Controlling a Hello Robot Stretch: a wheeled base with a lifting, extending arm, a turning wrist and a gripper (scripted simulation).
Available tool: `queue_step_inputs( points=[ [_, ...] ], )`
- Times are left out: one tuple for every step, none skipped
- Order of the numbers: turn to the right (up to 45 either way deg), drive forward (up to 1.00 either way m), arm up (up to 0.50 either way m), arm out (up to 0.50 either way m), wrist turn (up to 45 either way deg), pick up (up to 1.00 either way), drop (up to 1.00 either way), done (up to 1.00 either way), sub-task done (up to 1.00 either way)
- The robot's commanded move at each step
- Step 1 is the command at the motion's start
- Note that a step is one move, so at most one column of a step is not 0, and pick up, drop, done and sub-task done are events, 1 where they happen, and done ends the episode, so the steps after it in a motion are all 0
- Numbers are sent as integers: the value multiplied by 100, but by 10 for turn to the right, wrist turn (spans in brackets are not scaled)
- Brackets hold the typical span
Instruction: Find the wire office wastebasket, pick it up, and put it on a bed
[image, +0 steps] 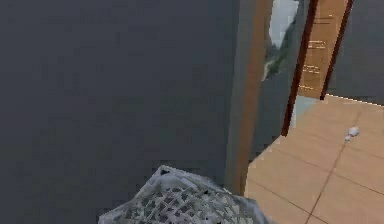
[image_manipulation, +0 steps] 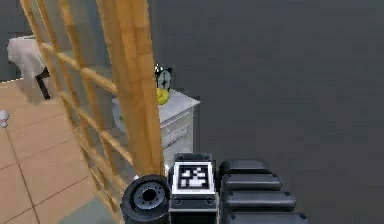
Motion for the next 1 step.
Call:
queue_step_inputs(
  points=[
    [120, 0, 0, 0, 0, 0, 0, 0, 0]
  ],
)
